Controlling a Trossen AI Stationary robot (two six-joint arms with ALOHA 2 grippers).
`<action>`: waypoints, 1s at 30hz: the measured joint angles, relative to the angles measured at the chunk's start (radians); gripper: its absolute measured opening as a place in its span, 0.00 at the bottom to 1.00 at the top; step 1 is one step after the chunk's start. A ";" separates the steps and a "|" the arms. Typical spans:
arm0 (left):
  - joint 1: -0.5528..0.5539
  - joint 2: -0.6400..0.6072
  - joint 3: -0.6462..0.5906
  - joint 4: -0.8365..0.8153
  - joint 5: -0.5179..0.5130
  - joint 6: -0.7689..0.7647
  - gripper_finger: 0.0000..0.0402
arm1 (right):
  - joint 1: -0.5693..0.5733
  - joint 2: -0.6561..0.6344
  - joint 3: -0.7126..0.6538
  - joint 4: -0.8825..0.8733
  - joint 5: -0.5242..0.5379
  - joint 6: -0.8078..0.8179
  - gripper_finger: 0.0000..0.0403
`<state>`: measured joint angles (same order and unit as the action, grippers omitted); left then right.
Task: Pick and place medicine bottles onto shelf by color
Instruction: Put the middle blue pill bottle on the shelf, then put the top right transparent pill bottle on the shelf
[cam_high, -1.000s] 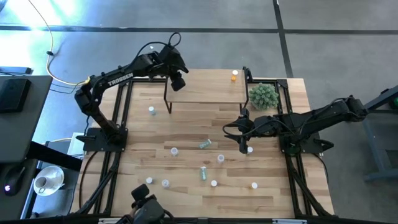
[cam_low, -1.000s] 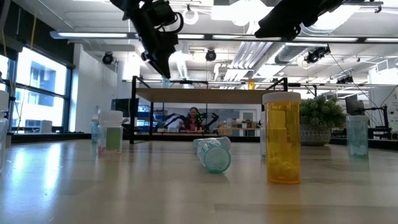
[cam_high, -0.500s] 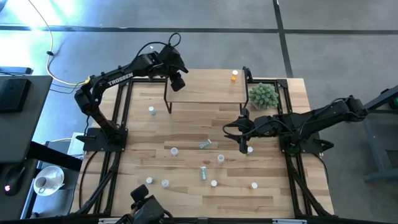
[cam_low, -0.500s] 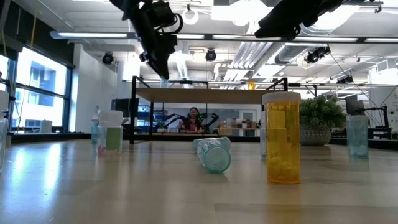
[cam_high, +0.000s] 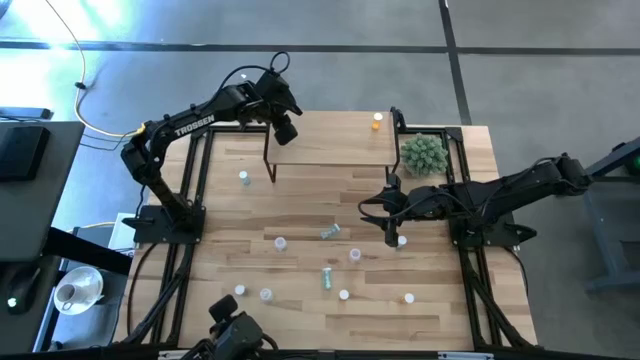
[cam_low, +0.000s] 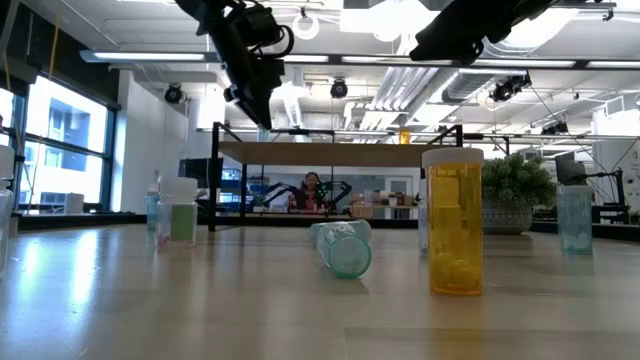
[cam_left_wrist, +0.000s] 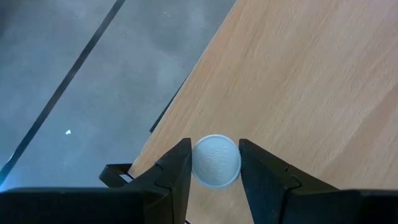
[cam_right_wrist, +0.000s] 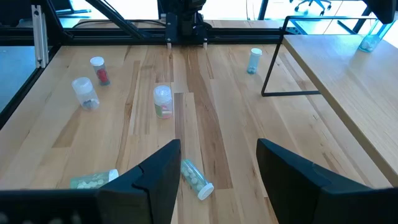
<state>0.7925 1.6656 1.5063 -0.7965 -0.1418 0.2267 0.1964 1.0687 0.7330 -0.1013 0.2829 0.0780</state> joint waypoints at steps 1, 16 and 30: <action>0.000 0.000 0.000 0.000 0.000 0.000 0.28 | 0.000 0.000 0.000 0.000 0.000 0.000 0.50; 0.000 0.006 -0.006 -0.012 0.003 0.017 0.45 | 0.000 0.000 0.000 0.000 0.000 0.000 0.50; -0.015 0.006 0.177 -0.120 0.002 0.012 0.46 | 0.000 0.000 0.000 0.000 0.000 0.000 0.50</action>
<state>0.7771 1.6718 1.6832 -0.9161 -0.1394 0.2390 0.1965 1.0687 0.7330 -0.1013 0.2832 0.0779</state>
